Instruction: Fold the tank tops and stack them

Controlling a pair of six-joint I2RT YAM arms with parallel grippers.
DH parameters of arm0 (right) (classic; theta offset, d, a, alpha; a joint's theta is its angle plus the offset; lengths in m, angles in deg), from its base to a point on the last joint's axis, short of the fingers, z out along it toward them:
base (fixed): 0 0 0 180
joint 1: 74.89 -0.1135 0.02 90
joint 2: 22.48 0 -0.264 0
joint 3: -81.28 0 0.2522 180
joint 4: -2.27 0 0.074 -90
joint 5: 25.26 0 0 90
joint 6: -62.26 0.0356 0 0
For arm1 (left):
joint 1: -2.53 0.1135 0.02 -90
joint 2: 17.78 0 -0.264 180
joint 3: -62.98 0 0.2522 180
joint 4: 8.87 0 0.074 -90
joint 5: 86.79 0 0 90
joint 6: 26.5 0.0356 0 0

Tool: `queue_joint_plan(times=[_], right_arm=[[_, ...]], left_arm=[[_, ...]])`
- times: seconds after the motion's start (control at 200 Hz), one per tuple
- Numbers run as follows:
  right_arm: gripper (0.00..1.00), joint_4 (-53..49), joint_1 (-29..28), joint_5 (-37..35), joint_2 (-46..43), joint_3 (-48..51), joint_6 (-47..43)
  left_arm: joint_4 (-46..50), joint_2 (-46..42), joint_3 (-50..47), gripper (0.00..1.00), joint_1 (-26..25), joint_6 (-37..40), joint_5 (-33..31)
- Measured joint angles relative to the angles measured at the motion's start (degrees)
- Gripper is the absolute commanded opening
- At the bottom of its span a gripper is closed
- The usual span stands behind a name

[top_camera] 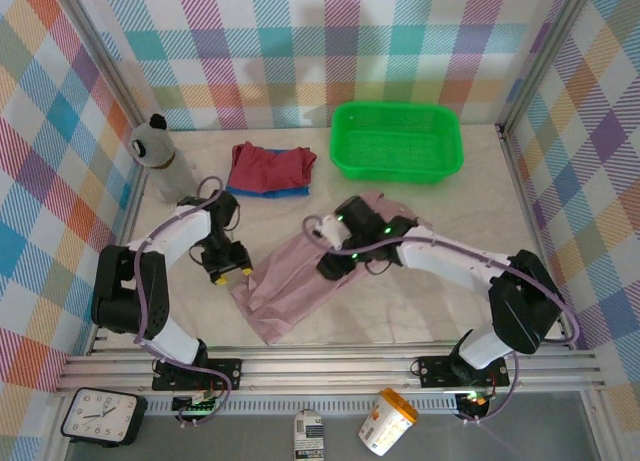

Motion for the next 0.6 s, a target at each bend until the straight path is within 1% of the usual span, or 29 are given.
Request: queue_joint_plan(times=[0.085, 0.2, 0.305, 0.335, 0.355, 0.38, 0.465, 0.6], right_arm=[[0.62, 1.68, -5.77, 0.66, 2.86, -1.03, 0.92], [0.63, 2.97, -12.37, 0.66, 7.08, -1.99, 0.85], [0.64, 3.28, -17.44, -0.33, 10.82, -3.17, -1.55], [0.65, 3.37, -18.43, -0.68, 12.04, -3.85, -2.25], [0.69, 3.37, -19.1, -0.9, 12.92, -4.48, -2.84], [0.72, 3.37, -19.98, -1.01, 14.03, -5.31, -3.54], [0.72, 3.87, -22.32, -1.97, 17.88, -8.63, -6.05], [0.71, 4.74, -24.13, -3.58, 23.41, -13.86, -8.98]], left_arm=[[-0.98, 0.15, -3.39, 0.54, 2.29, 0.74, 1.7], [-3.32, 0.7, -5.6, 0.54, 2.34, 1.16, 5.25], [-5.07, 2.08, -6.23, 0.54, 2.34, 1.51, 6.6], [-5.4, 2.4, -6.23, 0.54, 2.34, 1.55, 6.8], [-5.62, 2.56, -6.23, 0.54, 2.34, 1.57, 6.82], [-5.88, 2.62, -6.21, 0.54, 2.34, 1.66, 6.86], [-5.95, 2.67, -5.57, 0.54, 2.34, 1.97, 6.69], [-6.08, 2.67, -3.34, 0.54, 2.62, 2.69, 6.54]])
